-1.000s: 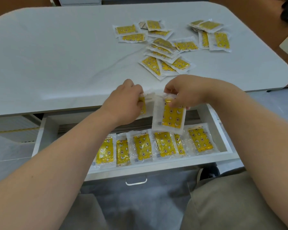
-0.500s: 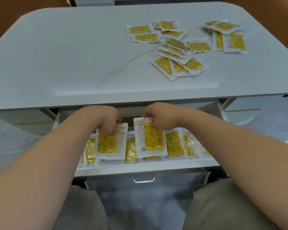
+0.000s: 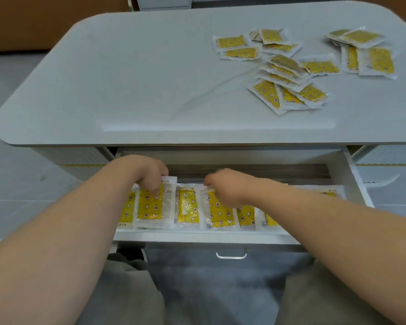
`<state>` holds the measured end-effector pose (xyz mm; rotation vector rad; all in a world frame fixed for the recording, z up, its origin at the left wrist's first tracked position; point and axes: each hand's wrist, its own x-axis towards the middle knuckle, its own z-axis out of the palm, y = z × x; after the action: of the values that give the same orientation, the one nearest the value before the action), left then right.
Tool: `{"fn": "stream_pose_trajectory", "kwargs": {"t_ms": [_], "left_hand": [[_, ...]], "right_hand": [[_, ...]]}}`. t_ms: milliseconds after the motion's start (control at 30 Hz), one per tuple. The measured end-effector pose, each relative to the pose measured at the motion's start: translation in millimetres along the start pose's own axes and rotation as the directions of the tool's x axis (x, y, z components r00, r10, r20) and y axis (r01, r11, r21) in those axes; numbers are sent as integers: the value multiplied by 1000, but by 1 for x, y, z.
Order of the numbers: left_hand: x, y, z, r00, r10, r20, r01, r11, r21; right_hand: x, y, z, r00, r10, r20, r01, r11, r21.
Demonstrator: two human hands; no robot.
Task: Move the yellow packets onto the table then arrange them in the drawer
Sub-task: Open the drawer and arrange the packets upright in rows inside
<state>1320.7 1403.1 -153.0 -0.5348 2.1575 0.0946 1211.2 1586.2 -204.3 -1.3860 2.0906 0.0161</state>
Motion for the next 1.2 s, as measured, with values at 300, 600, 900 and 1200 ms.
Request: {"fn": "stream_pose_trajectory", "kwargs": {"t_ms": [300,600,900,1200], "left_hand": [[12,-1,20,996,-39,-74,28,989,-144],[12,20,22,965,-194,-177,213,972,96],[-45,56,-29,924,101,-370,-227,921,-317],[-41,85,-31,614,75,-786,-482,824,-298]], "right_hand": [[3,-6,9,986,9,-168,-63,946,-317],[-18,-19,-24,966,9,-257,-65,975,-213],[-53,7,-91,722,187,-666,-196,979,62],[-48,123,-102,593,509,-623,-437,854,282]]}}
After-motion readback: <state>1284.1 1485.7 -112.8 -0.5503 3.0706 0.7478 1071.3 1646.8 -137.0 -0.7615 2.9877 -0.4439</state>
